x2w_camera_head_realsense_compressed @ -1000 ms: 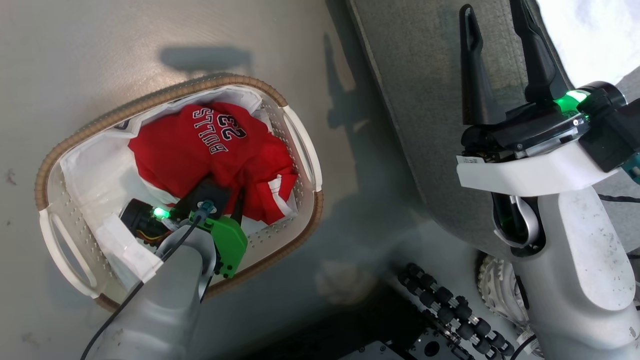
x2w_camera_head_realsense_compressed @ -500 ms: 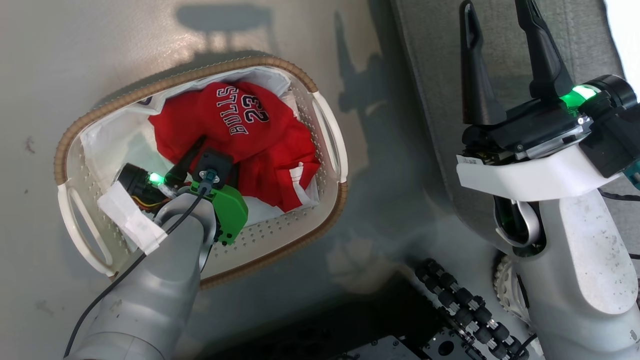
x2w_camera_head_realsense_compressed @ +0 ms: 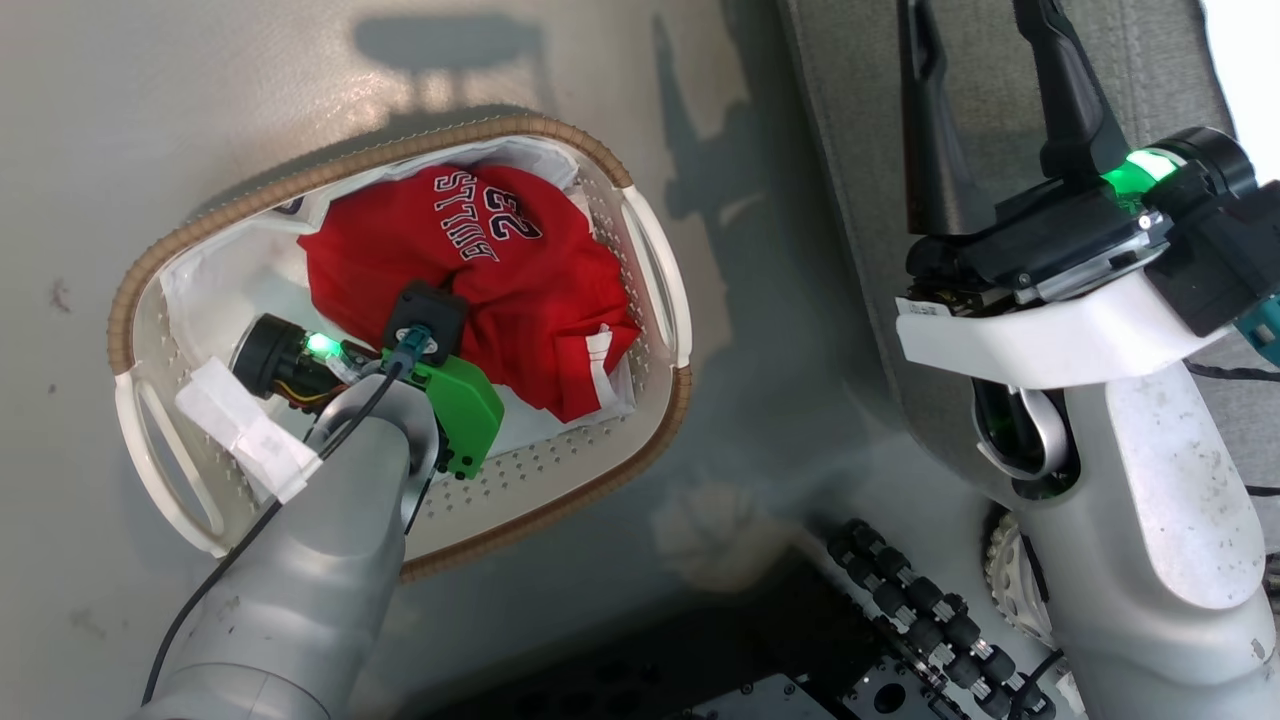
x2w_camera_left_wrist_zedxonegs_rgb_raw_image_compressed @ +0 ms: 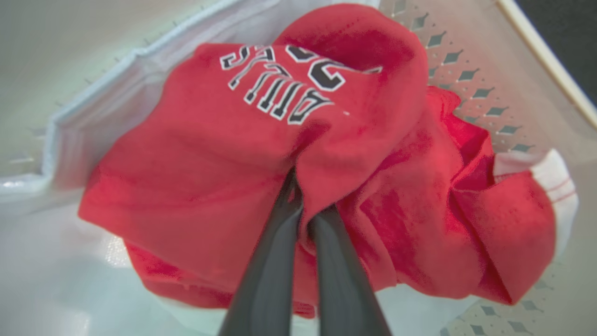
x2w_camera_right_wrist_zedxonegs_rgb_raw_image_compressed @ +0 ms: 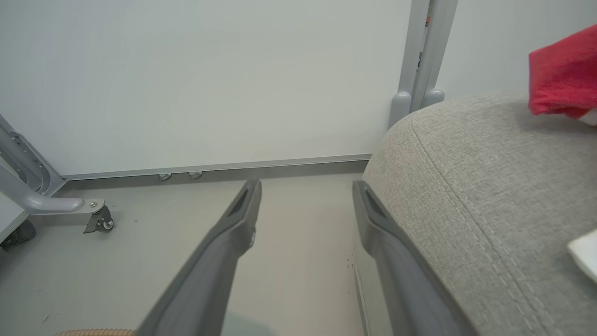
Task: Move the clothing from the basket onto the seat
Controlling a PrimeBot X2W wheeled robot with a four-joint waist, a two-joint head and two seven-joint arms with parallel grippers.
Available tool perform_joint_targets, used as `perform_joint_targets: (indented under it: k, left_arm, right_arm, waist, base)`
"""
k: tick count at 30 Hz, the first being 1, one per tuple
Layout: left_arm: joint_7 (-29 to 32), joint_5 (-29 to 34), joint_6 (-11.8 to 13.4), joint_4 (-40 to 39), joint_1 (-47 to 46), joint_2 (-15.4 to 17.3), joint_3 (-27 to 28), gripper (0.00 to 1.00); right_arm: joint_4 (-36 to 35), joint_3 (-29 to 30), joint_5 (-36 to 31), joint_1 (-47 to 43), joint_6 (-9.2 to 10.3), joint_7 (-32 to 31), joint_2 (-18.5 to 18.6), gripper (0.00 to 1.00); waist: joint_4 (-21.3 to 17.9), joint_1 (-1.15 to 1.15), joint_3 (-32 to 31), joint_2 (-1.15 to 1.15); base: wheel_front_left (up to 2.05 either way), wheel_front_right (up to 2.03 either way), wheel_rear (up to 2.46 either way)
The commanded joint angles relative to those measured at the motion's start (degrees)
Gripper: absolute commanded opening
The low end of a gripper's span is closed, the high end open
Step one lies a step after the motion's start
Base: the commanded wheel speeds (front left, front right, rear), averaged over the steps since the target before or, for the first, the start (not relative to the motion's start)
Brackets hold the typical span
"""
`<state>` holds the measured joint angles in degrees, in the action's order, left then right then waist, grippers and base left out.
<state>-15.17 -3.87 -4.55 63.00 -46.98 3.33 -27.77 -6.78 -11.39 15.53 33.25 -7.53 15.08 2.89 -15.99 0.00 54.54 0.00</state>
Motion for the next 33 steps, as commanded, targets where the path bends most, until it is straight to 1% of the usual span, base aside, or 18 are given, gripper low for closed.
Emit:
perform_joint_targets:
  k: [1,6,10,16,20,33]
  left_arm:
    - [0.0,-0.8,0.0,-1.1,1.0,0.7,0.6,0.00]
    - [0.0,-0.9,-0.2,-4.3,3.9,1.1,0.7,0.00]
    - [0.0,-2.3,0.0,-7.3,6.8,1.0,2.3,0.00]
    - [0.0,-3.3,-0.6,-12.1,11.9,0.6,3.5,0.00]
    - [0.0,-3.7,-1.0,-16.3,15.4,0.3,4.2,0.00]
    - [0.0,-5.5,-2.1,-30.5,27.0,-0.4,8.0,0.00]
  right_arm:
    - [0.5,-0.1,0.5,0.8,0.08,0.1,0.1,1.00]
    - [2.6,-0.8,0.7,0.2,0.08,0.1,0.1,1.00]
    - [4.1,-1.2,0.7,-0.7,0.08,0.1,0.1,1.00]
    - [7.1,-2.0,-0.1,-2.7,0.08,0.1,0.1,1.00]
    - [8.5,-1.5,0.4,-4.7,0.08,0.1,0.1,1.00]
    - [12.9,-1.5,-2.2,-12.1,0.08,0.1,0.1,1.00]
  waist:
    - [-0.5,0.00,-1.2,0.00]
    - [0.0,0.00,-5.3,0.00]
    - [0.5,0.00,-9.3,0.00]
    - [2.0,0.00,-16.1,0.00]
    - [3.4,0.00,-20.4,0.00]
    - [9.8,0.00,-32.6,0.00]
  base:
    - [0.00,0.00,0.00]
    - [0.00,0.00,0.00]
    - [0.00,0.00,0.00]
    - [0.00,0.00,0.00]
    - [0.00,0.00,0.00]
    - [0.00,0.00,0.00]
